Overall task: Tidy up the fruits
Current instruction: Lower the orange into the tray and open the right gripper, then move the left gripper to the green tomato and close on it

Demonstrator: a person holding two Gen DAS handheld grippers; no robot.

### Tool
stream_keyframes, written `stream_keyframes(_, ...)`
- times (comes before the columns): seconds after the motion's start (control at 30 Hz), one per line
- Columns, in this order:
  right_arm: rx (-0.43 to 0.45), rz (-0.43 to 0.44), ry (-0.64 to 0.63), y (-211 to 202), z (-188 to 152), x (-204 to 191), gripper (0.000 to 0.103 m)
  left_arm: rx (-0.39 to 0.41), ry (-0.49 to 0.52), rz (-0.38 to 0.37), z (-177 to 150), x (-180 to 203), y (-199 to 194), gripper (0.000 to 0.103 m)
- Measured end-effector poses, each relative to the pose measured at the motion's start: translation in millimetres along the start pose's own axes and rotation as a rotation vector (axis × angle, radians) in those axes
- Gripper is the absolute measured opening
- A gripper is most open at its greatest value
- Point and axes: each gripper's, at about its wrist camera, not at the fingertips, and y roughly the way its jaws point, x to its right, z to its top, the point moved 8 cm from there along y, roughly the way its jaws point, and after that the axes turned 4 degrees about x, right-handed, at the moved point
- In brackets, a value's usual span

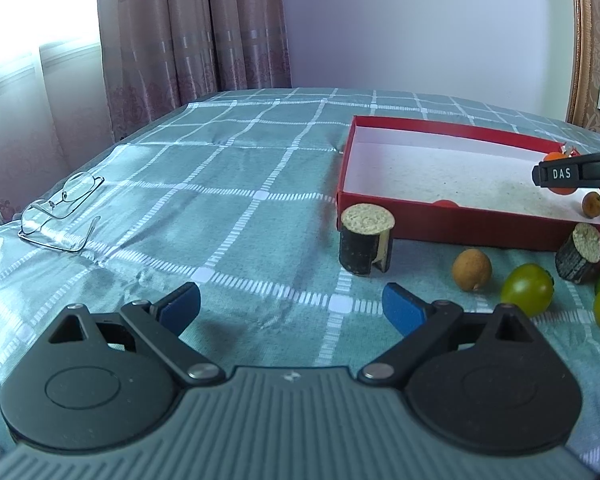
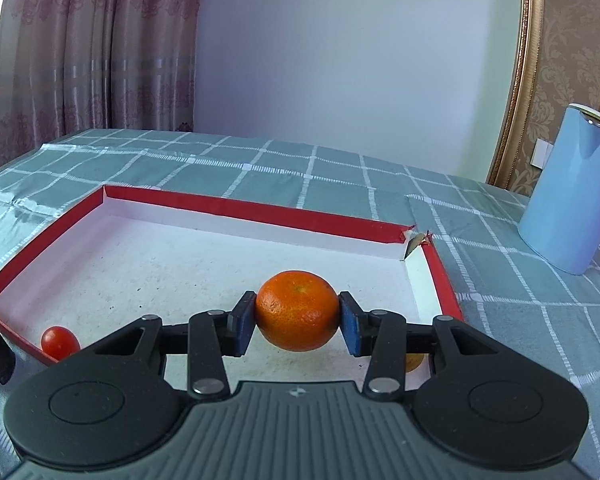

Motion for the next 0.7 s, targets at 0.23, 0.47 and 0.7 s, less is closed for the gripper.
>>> stream_keyframes(0.23,0.02,-0.01,0.0,-3,2,2,0.043,0.0,0.001,-0.001,0,0,0,0.097)
stream_keyframes(0.47,0.057,-0.016,0.021,-11,8,8,0.058,-0.007,-0.002,-0.004,0,-1,0,0.097)
stream_keyframes(0.7,0.112,0.101,0.139,-67,-3,39,0.058,0.014,-0.004,-0.049,3,-2,-3,0.097)
